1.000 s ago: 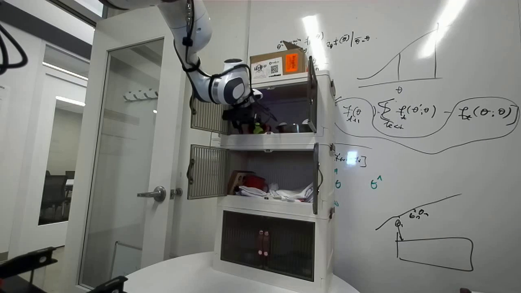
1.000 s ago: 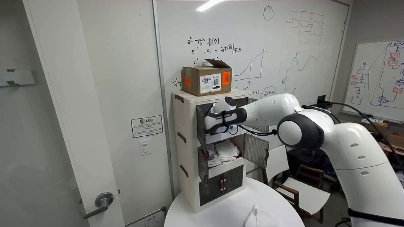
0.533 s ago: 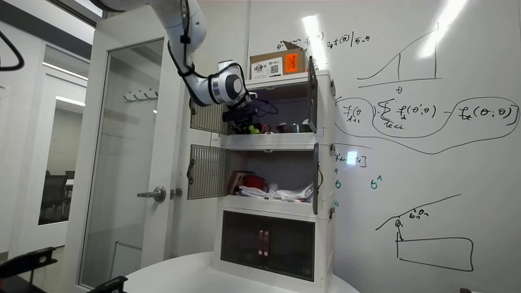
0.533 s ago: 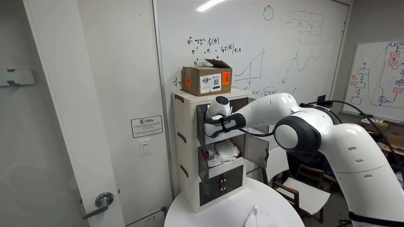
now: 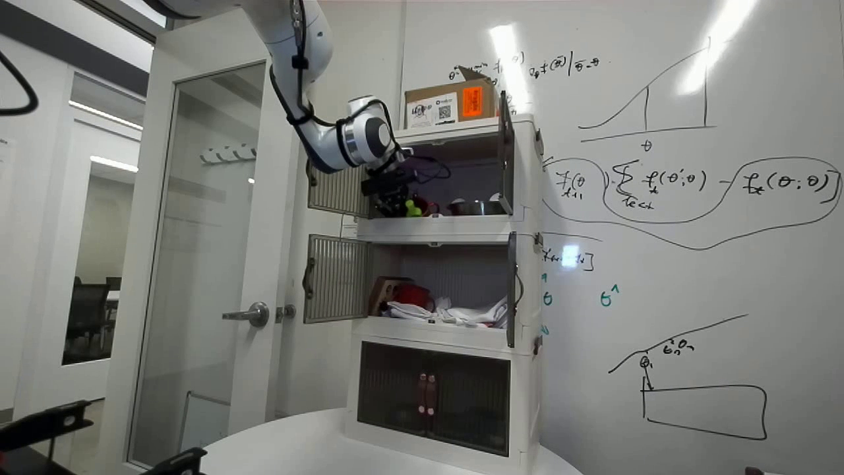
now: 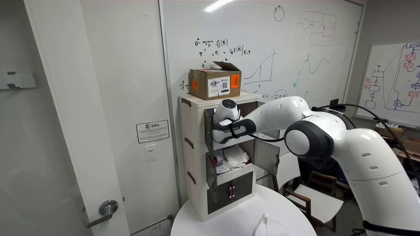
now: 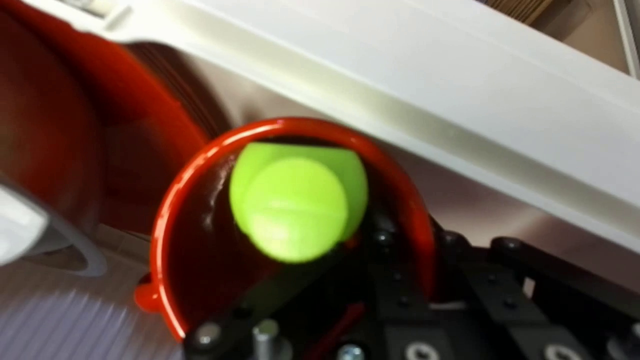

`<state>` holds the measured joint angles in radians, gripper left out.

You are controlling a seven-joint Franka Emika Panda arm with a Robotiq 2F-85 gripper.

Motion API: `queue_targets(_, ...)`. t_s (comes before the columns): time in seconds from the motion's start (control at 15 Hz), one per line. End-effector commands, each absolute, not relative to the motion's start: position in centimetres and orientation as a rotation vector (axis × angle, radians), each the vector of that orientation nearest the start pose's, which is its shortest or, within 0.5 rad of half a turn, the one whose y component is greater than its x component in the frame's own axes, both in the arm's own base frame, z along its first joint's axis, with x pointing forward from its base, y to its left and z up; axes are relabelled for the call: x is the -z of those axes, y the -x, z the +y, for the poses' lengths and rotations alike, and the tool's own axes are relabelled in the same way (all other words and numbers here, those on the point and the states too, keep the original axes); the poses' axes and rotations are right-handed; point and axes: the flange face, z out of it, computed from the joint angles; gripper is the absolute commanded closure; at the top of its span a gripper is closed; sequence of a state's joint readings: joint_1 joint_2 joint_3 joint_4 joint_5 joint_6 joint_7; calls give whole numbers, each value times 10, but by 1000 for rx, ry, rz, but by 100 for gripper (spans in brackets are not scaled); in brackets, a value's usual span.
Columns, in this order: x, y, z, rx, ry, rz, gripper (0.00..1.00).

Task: Put the red mug in the topmost cabinet.

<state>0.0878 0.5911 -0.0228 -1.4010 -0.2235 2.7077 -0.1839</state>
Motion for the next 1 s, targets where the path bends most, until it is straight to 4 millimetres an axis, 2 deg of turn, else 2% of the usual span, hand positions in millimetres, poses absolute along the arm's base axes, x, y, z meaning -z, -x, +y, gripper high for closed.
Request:
queue_targets(0.0, -447, -753, 71, 970, 3166, -840, 98)
queue_targets(0.33, -451, -748, 77, 757, 3157, -1090, 98)
queue_targets(0.53, -454, -750, 76, 742, 3133, -1153, 97)
queue_targets(0.6, -454, -750, 75, 746, 3126, -1153, 68)
queue_targets(0.67, -455, -750, 74, 756, 3118, -1137, 66)
queue_targets(0.93, -460, -754, 65, 855, 3093, -1043, 43)
